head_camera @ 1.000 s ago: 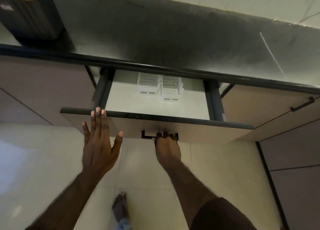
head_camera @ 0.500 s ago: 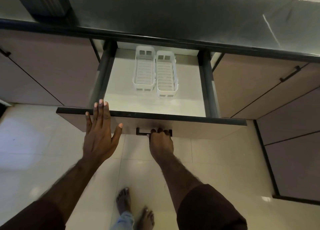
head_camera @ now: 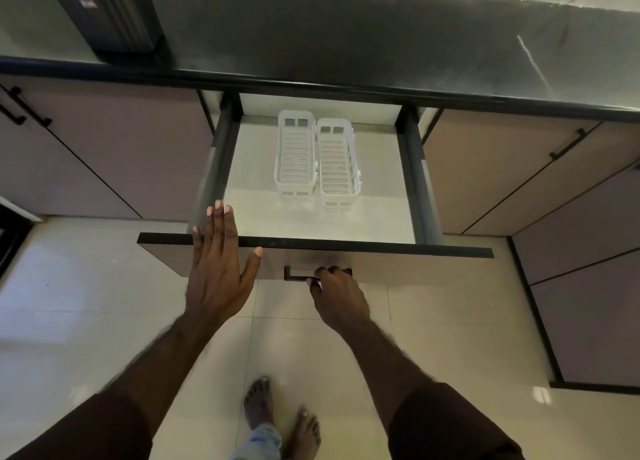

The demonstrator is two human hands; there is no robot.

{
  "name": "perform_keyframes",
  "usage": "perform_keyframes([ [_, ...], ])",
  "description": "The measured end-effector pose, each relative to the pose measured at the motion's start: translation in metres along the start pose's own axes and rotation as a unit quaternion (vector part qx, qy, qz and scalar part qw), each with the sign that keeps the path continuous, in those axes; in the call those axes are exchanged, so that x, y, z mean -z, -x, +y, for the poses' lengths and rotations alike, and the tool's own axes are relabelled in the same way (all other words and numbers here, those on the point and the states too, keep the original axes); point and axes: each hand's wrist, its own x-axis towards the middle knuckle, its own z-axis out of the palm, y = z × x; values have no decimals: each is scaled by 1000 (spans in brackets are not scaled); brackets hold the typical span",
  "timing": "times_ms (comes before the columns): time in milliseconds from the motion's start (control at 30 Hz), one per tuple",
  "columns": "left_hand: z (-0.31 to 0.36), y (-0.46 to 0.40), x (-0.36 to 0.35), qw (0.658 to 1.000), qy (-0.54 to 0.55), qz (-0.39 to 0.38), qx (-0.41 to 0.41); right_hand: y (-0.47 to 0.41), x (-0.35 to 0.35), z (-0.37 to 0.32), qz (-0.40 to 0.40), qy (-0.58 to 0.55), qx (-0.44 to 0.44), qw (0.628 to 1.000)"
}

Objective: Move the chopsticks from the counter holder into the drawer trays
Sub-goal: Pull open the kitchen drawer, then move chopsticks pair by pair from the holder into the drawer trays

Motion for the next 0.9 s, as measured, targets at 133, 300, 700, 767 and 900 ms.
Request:
perform_keyframes([
  [133,7,-4,13,1000,15,5,-2,2,39,-23,54,17,68,996],
  [300,14,-18,51,999,28,34,-13,-19,82,-73,109,-35,105,988],
  [700,-55,-90,178,988,69,127,-45,-81,150,-232,232,-71,163,956],
  [767,-80,-108,201,985,73,143,-60,-94,156,-268,256,-65,166,950],
  [900,-139,-142,248,981,72,156,-94,-122,157,-342,288,-100,178,936],
])
